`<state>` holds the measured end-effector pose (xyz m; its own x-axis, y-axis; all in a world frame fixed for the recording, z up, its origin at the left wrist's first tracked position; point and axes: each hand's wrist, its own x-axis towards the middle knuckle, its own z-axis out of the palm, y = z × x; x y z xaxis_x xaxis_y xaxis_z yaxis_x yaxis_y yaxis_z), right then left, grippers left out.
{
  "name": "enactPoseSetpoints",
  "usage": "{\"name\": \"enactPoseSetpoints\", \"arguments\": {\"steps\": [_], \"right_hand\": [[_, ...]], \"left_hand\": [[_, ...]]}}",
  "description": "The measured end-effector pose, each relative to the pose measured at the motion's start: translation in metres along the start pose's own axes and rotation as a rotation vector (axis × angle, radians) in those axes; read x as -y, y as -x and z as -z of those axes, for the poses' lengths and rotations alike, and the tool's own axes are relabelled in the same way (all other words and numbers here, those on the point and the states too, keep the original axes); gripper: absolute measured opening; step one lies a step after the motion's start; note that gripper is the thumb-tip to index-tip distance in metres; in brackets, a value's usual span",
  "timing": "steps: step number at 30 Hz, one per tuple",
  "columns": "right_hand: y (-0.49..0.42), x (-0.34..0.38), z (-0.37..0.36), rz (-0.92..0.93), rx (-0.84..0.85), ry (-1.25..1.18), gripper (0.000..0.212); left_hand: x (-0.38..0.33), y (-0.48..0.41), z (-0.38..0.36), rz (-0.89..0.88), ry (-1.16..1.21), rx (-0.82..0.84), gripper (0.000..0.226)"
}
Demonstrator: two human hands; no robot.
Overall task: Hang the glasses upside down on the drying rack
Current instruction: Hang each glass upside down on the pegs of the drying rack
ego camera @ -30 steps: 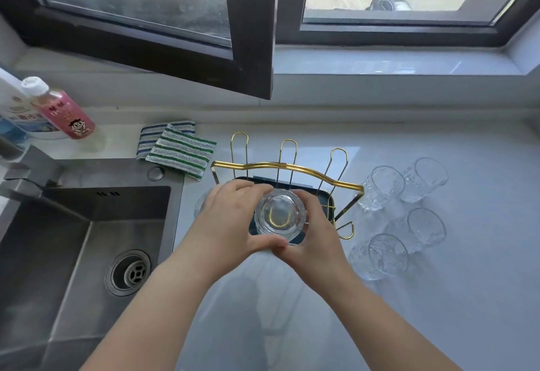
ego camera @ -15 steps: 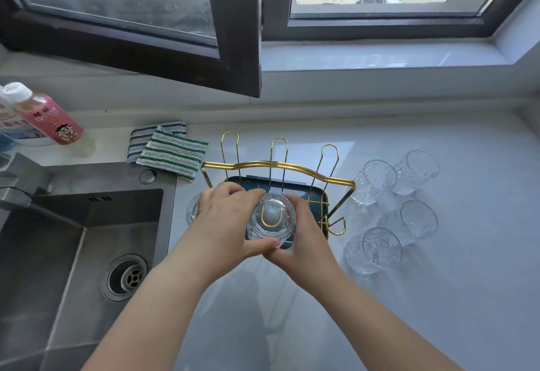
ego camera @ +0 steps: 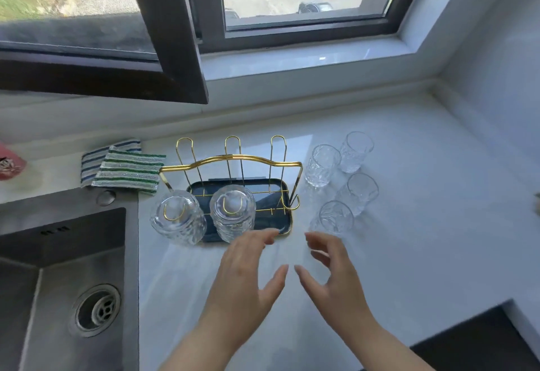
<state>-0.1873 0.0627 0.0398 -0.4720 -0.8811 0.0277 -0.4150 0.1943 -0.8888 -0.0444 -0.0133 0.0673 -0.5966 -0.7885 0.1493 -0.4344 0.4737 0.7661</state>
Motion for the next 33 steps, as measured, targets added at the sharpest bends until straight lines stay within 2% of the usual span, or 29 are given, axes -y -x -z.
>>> {"name": "enactPoseSetpoints", "arguments": {"steps": [2, 4, 7, 11, 15, 20, 26, 28, 31, 33], "right_hand": [[0.001, -0.021, 0.016, -0.089, -0.095, -0.019, 0.057], [-0.007, -0.042, 0.03, -0.194, -0.117, -0.024, 0.058], [-0.03, -0.065, 0.042, -0.275, -0.058, -0.007, 0.072], [-0.065, -0.09, 0.052, -0.256, 0.092, 0.012, 0.083], [-0.085, -0.106, 0.056, -0.175, 0.258, 0.054, 0.074], [-0.093, -0.109, 0.064, -0.094, 0.346, 0.015, 0.066], [-0.088, -0.088, 0.099, -0.023, 0.474, -0.143, 0.07], [-0.091, -0.081, 0.113, -0.128, 0.508, -0.245, 0.072], [-0.094, -0.06, 0.123, -0.46, 0.704, -0.737, 0.061], [-0.093, -0.041, 0.123, -0.518, 0.841, -0.965, 0.052]], "left_hand": [[0.0, 0.001, -0.022, 0.03, 0.014, 0.11, 0.049], [0.004, -0.004, -0.044, 0.096, 0.019, 0.176, 0.059], [0.006, -0.026, -0.075, 0.235, 0.079, 0.238, 0.074], [0.004, -0.068, -0.116, 0.42, 0.159, 0.242, 0.091], [0.0, -0.095, -0.148, 0.479, 0.226, 0.152, 0.097], [-0.011, -0.098, -0.158, 0.483, 0.201, -0.022, 0.074], [-0.045, -0.078, -0.128, 0.474, 0.194, -0.19, 0.064], [-0.06, -0.069, -0.114, 0.488, 0.275, -0.258, 0.063], [-0.079, -0.054, -0.094, 0.494, 0.547, -0.336, 0.059], [-0.088, -0.046, -0.086, 0.453, 0.746, -0.347, 0.061]]}}
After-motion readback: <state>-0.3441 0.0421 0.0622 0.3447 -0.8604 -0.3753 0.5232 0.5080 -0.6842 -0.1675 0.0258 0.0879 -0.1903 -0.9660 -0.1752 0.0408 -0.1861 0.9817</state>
